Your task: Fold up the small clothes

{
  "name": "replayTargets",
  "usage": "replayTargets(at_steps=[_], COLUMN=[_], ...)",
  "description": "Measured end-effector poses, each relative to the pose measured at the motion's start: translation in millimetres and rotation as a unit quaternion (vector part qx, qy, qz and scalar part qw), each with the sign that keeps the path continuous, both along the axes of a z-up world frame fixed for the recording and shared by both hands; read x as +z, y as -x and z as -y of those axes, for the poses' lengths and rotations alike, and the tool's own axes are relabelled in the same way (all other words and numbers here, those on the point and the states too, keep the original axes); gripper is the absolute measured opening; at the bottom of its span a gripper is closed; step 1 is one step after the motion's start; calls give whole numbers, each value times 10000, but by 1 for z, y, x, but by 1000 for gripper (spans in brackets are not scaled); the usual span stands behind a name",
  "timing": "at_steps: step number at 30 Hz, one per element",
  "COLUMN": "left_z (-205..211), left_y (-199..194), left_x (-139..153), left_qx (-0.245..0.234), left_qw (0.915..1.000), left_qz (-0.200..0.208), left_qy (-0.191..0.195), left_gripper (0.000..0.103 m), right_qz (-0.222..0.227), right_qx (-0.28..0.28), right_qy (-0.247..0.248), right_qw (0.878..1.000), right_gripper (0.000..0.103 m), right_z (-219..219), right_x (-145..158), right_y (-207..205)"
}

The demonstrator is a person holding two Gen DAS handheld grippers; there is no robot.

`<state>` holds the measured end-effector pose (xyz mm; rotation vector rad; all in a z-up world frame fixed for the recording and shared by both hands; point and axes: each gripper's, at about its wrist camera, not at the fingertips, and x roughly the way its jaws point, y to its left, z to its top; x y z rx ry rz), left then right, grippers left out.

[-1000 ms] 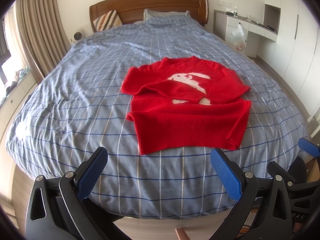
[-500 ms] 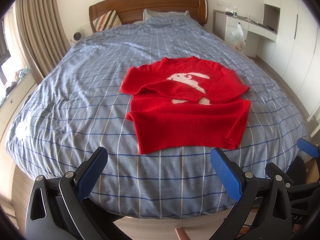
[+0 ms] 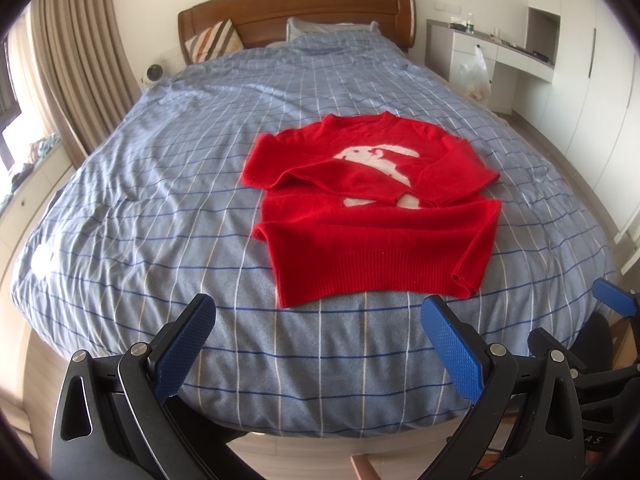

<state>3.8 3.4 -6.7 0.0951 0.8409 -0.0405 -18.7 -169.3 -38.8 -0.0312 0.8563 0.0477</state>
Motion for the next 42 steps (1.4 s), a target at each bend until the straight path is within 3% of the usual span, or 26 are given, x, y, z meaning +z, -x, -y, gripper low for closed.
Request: replayTargets(at_steps=[31, 35, 37, 39, 42], left_z=[-5, -37, -53, -60, -64], left_y=[-6, -31, -47, -62, -87], left_x=[-11, -34, -53, -73, -103], left_qx=[-95, -41, 93, 121, 127], left_qw=[9999, 9991, 9976, 9963, 9936], left_qz=[-53, -356, -577, -730, -984], left_qy=[-58, 248, 376, 434, 531], left_gripper=[103, 103, 103, 102, 99], right_qz=[53, 192, -25, -283, -483], right_qx=[97, -154, -316, -304, -3], right_qy=[153, 538, 518, 245, -614], right_qw=[9998, 9983, 9982, 9988, 9969], right_gripper=[103, 103, 103, 103, 103], right_z=[4, 35, 53, 59, 46], right_x=[-4, -15, -28, -43, -62], right_y=[-2, -10, -23, -38, -65])
